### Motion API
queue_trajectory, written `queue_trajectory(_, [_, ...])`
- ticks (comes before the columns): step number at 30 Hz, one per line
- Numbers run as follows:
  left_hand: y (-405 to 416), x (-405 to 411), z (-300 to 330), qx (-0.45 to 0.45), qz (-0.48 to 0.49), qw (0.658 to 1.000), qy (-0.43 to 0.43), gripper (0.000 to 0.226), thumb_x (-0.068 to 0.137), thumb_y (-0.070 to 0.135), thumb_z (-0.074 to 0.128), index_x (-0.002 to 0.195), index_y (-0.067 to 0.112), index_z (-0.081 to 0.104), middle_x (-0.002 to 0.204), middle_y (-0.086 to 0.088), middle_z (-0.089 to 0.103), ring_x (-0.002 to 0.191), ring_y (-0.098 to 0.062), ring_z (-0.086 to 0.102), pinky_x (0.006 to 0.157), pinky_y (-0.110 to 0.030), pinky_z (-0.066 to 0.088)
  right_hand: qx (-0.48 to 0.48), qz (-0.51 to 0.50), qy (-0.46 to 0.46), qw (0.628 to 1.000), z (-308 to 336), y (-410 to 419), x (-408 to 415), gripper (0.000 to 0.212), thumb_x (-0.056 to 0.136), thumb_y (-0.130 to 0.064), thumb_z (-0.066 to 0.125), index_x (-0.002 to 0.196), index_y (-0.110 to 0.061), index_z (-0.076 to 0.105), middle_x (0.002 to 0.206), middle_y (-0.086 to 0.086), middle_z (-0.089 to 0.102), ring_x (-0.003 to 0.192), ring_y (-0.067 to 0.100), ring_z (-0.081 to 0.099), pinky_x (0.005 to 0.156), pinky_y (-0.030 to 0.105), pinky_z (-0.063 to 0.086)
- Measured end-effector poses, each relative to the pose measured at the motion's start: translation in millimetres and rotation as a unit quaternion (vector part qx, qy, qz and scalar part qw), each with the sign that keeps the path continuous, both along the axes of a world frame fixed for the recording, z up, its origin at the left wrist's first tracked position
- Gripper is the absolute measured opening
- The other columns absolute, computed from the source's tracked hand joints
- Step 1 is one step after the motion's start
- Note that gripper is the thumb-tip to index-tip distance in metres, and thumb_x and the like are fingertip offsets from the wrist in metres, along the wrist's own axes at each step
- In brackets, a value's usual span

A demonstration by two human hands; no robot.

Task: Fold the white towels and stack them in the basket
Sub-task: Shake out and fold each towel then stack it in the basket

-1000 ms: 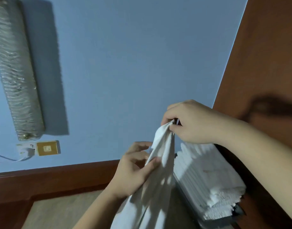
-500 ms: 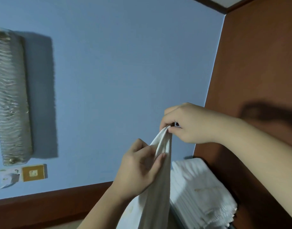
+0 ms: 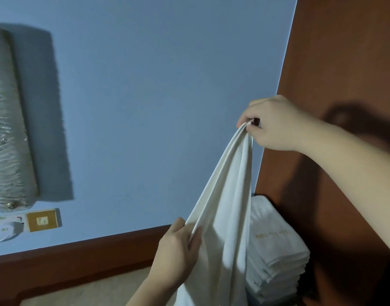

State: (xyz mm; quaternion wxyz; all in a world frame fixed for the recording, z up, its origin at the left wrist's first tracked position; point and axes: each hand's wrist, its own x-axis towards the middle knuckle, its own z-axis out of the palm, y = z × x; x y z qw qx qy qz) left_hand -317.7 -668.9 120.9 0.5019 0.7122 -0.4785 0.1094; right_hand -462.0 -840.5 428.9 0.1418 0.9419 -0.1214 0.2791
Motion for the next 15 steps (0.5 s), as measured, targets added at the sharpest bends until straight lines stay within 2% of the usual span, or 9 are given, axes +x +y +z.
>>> queue_trajectory(2, [5.0, 7.0, -20.0, 0.011, -0.018, 0.997, 0.067, 0.050, 0.100, 0.057, 0.048, 0.063, 0.024, 0.046, 0.076, 0.003, 0.043, 0.068, -0.016, 0.051, 0.062, -0.020, 0.036, -0.004, -0.027, 0.008, 1.000, -7.6, -6.0, -3.4, 0.023, 0.087, -0.019, 0.056, 0.090, -0.033, 0.074, 0.086, -0.014, 0.063, 0.087, 0.017, 0.060, 0.082, 0.040, 0.054])
queue_trajectory(4, [12.9, 20.3, -29.5, 0.017, -0.011, 0.997, 0.072, 0.044, 0.099, 0.057, 0.047, 0.068, 0.027, 0.054, 0.078, 0.001, 0.044, 0.072, -0.016, 0.054, 0.065, -0.025, 0.038, -0.001, -0.062, 0.022, 0.998, -18.5, -17.4, -9.0, 0.014, 0.082, -0.023, 0.058, 0.081, -0.033, 0.068, 0.081, -0.015, 0.060, 0.087, 0.019, 0.060, 0.077, 0.039, 0.055])
queue_trajectory(6, [22.1, 40.4, -22.5, 0.027, 0.009, 0.999, 0.027, 0.037, 0.103, 0.054, 0.045, 0.076, 0.034, 0.060, 0.079, 0.005, 0.043, 0.070, -0.013, 0.054, 0.065, -0.026, 0.039, 0.017, -0.093, 0.028, 0.995, -34.4, -33.2, -14.7, 0.008, 0.081, -0.025, 0.059, 0.075, -0.030, 0.061, 0.081, -0.012, 0.058, 0.087, 0.021, 0.060, 0.072, 0.038, 0.053])
queue_trajectory(9, [30.9, 77.5, 8.1, 0.034, 0.053, 0.995, -0.072, 0.024, 0.103, 0.045, 0.050, 0.100, 0.032, 0.071, 0.087, 0.010, 0.043, 0.069, -0.009, 0.054, 0.065, -0.034, 0.047, 0.064, -0.116, -0.013, 0.991, -56.9, -57.3, -20.7, 0.015, 0.080, -0.023, 0.062, 0.070, -0.024, 0.051, 0.081, -0.005, 0.055, 0.081, 0.026, 0.056, 0.066, 0.039, 0.050])
queue_trajectory(12, [36.9, 107.8, 38.1, 0.031, 0.105, 0.984, -0.141, 0.025, 0.096, 0.034, 0.057, 0.110, 0.025, 0.076, 0.090, 0.005, 0.052, 0.074, -0.023, 0.060, 0.064, -0.033, 0.048, 0.069, -0.120, -0.084, 0.987, -64.4, -71.6, -23.8, 0.021, 0.080, -0.018, 0.064, 0.068, -0.019, 0.046, 0.078, -0.001, 0.049, 0.074, 0.027, 0.050, 0.059, 0.036, 0.041])
queue_trajectory(15, [48.3, 129.4, 33.5, 0.064, 0.135, 0.974, -0.170, 0.028, 0.096, 0.031, 0.056, 0.114, 0.022, 0.076, 0.089, 0.003, 0.056, 0.076, -0.029, 0.062, 0.063, -0.033, 0.047, 0.055, -0.107, -0.157, 0.980, -57.3, -78.4, -23.8, 0.016, 0.078, -0.014, 0.064, 0.070, -0.013, 0.050, 0.075, 0.001, 0.047, 0.071, 0.030, 0.048, 0.060, 0.038, 0.043])
